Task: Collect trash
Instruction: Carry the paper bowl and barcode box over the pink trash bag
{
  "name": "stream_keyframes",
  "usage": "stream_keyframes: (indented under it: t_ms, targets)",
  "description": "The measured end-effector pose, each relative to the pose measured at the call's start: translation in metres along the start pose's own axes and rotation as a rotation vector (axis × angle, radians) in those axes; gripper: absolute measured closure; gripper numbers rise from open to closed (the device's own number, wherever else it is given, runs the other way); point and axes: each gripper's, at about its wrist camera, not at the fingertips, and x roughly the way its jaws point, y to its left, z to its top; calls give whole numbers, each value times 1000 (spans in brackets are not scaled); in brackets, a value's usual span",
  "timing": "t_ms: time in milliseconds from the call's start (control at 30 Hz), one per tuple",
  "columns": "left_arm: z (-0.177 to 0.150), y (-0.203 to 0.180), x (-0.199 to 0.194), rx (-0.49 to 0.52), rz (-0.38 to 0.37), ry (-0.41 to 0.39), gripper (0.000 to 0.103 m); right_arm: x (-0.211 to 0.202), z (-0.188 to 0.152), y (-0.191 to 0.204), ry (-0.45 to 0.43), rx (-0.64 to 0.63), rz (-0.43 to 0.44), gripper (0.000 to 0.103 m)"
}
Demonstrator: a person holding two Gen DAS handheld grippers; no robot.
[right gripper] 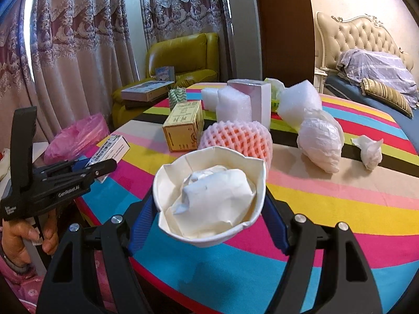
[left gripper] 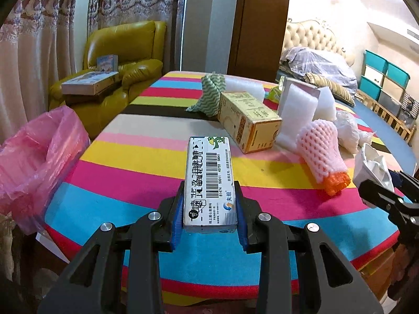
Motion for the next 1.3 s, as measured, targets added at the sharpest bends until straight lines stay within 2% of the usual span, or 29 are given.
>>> stream_keyframes:
  t_ms: [267,433,667,933,1067,1300]
  targets:
    - [-2,12,-24,5,6,-86,72,9,18,23,-34,-33,31,31]
    - [-2,35,-40,-24,46,-126,72,26,33,50,-46,-78,84,31]
    - [-1,85,-66,-68,133,-174,71,54,52,99,-46,-151,179,30]
    - [7,160,-86,-134,239,-201,71,89,79,168,-50,-227,330,31]
    - [11,201,-85,-169,288,-188,71,108,96,193,-35,-220,398,30]
    - [15,254,-67,-213,306,-160,71,151,121,251,-21,-259,479,30]
